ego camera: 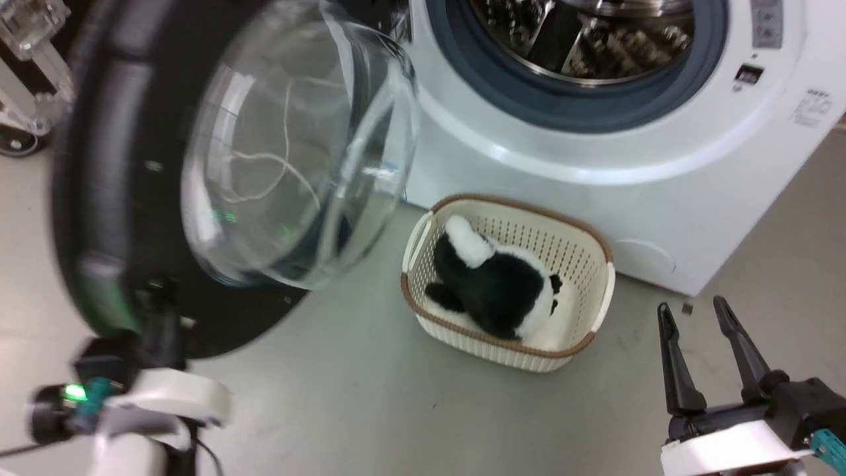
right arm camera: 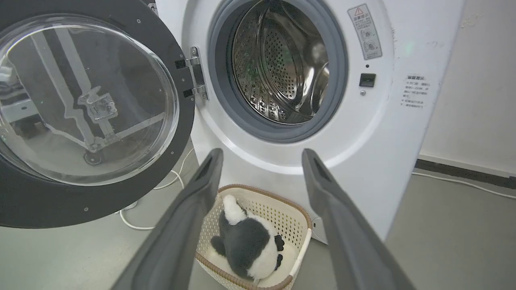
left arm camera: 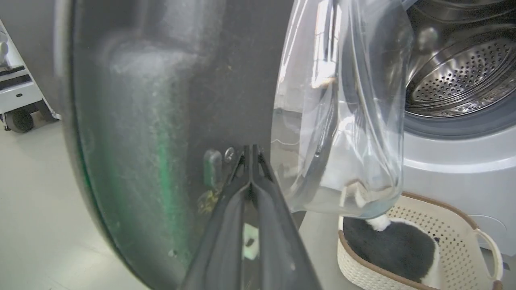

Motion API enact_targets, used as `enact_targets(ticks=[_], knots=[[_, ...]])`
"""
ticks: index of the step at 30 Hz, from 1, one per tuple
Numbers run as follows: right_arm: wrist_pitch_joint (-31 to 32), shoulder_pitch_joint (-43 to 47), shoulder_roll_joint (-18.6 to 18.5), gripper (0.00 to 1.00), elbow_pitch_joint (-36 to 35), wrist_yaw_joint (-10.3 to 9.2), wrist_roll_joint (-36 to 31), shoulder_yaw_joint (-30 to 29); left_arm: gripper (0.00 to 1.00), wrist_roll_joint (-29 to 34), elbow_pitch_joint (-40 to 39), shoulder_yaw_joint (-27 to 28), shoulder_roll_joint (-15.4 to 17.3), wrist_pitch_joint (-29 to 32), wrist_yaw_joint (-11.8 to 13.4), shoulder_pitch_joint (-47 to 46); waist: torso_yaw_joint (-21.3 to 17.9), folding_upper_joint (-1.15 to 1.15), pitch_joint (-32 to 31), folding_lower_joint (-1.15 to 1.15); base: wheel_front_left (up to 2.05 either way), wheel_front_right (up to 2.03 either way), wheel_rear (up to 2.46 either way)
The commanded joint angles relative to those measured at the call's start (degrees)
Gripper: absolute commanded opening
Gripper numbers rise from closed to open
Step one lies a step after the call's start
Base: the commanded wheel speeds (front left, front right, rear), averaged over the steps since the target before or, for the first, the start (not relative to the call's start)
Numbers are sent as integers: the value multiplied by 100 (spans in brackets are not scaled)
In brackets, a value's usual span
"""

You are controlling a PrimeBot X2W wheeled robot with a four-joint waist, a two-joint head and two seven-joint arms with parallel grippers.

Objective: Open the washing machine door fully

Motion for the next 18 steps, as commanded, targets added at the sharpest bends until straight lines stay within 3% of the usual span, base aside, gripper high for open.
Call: enact_targets(ticks=[1,10,18], knots=[[-25,-107,18,100,-2,5,-42,7,0,-64,72,114,100,-25,-28,-142,7,0,167,-1,0,0,0],[-25,-382,18,100,-47,5,-345,-26,0,-326,645,908,806,-25,-232,-774,-133,0,701,-1,0,0,0],[-25,-562,18,100,-26,5,-418,-116,0,-485,1393,1320,966,-25,-291,-1397,-221,0,915,-1,0,0,0]])
